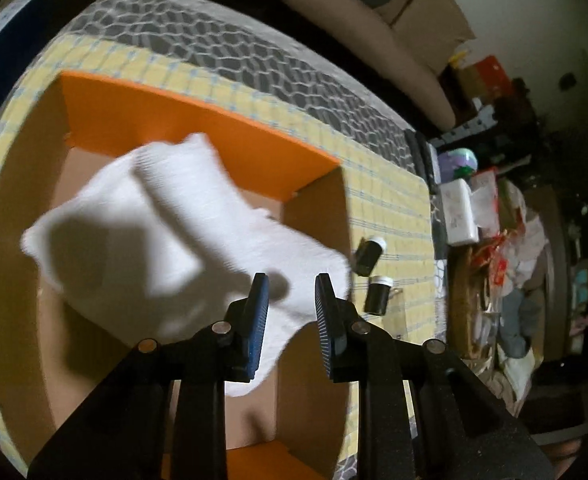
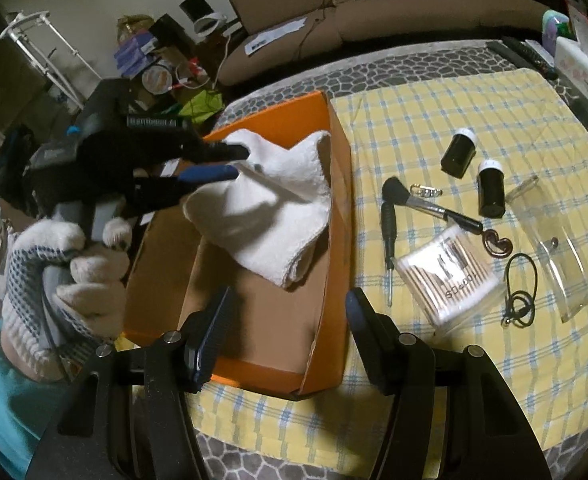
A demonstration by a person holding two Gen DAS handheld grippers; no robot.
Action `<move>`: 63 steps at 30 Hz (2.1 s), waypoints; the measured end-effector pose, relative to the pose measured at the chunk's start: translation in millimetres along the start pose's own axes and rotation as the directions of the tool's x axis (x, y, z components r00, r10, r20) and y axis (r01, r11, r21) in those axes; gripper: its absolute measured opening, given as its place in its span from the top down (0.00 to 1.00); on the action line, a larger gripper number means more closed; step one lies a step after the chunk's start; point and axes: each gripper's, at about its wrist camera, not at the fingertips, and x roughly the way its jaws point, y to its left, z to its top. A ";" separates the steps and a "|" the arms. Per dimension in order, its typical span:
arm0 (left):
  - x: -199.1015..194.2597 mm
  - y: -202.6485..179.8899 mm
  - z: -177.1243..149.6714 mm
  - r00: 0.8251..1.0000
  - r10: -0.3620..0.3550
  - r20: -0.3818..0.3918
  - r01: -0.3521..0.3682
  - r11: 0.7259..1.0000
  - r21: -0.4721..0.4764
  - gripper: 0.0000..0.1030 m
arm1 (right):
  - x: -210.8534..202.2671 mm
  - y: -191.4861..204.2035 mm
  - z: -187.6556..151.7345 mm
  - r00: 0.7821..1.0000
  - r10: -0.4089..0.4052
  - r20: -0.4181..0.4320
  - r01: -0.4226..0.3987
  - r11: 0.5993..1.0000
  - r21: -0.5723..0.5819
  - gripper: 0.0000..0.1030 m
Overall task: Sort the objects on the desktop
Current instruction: 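Spread the towel inside the box with the left tool, then open it, then withdraw both tools from the box toward the remaining items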
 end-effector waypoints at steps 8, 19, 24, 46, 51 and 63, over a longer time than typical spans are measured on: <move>73.8 -7.7 -6.3 0.988 0.057 -0.142 -0.059 0.998 -0.012 0.80 | 1.2 -7.6 -5.6 1.000 -0.020 -0.013 0.020 1.000 -0.010 0.41; 32.5 1.0 -15.6 0.994 -0.018 -0.109 0.024 0.998 0.056 0.64 | -3.1 -22.4 -3.5 0.996 -0.083 0.044 0.082 0.997 0.011 0.18; -17.6 -8.5 -35.7 0.998 0.051 -0.020 -0.047 0.983 0.178 0.39 | -9.7 -20.0 -2.6 0.983 -0.155 0.094 0.156 0.988 -0.004 0.18; -120.4 7.3 -153.7 0.957 0.228 0.177 -0.275 0.909 0.315 0.17 | -44.6 35.0 -37.3 0.964 -0.218 0.154 0.234 0.968 -0.093 0.18; -122.5 6.6 -171.5 0.948 0.246 0.199 -0.300 0.899 0.319 0.17 | -48.6 37.5 -49.7 0.962 -0.227 0.154 0.243 0.965 -0.098 0.18; -98.1 -15.2 -215.8 0.928 0.250 0.276 -0.346 0.855 0.387 0.17 | -60.2 4.5 -72.9 0.957 -0.245 0.158 0.258 0.964 -0.065 0.18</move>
